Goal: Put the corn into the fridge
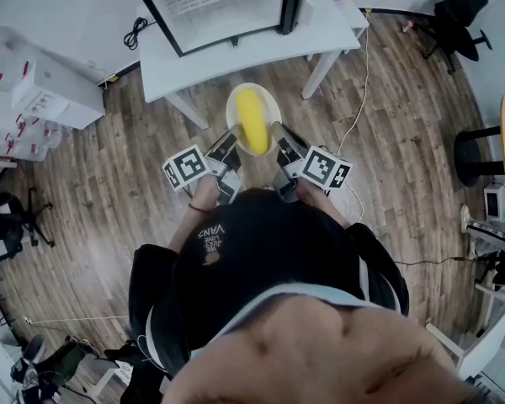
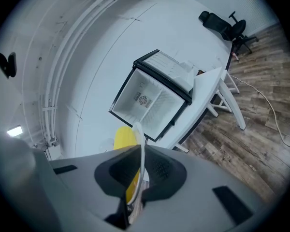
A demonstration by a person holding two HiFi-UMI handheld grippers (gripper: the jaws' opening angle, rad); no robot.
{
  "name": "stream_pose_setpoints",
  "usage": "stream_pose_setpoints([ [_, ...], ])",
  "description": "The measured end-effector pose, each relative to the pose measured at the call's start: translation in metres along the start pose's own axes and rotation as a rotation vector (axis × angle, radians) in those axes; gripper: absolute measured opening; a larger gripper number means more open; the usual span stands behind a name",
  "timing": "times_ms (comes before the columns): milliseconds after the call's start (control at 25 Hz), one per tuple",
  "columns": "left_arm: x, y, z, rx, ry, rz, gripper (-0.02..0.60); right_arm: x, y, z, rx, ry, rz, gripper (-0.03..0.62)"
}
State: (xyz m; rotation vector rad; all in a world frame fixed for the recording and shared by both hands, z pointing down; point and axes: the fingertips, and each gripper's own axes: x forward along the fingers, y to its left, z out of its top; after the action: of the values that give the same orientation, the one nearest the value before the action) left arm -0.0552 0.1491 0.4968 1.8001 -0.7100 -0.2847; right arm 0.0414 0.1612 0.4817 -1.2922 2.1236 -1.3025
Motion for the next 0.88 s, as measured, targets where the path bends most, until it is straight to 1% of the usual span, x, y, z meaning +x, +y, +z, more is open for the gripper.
stream_pose_setpoints([
  [360, 0.011, 0.000, -0.017, -0.009, -0.049, 0.016, 0.031, -0.010, -0.015, 0.008, -0.009, 0.033, 0.029, 0.026],
  [560, 0.012, 0.001, -0.020, -0.024, -0.076, 0.030, 0.031, -0.010, -0.018, 0.009, -0.008, 0.056, 0.038, 0.026],
  [880, 0.014, 0.005, -0.022, -0.037, -0.084, 0.038, 0.031, -0.008, -0.021, 0.009, -0.013, 0.072, 0.042, 0.026],
])
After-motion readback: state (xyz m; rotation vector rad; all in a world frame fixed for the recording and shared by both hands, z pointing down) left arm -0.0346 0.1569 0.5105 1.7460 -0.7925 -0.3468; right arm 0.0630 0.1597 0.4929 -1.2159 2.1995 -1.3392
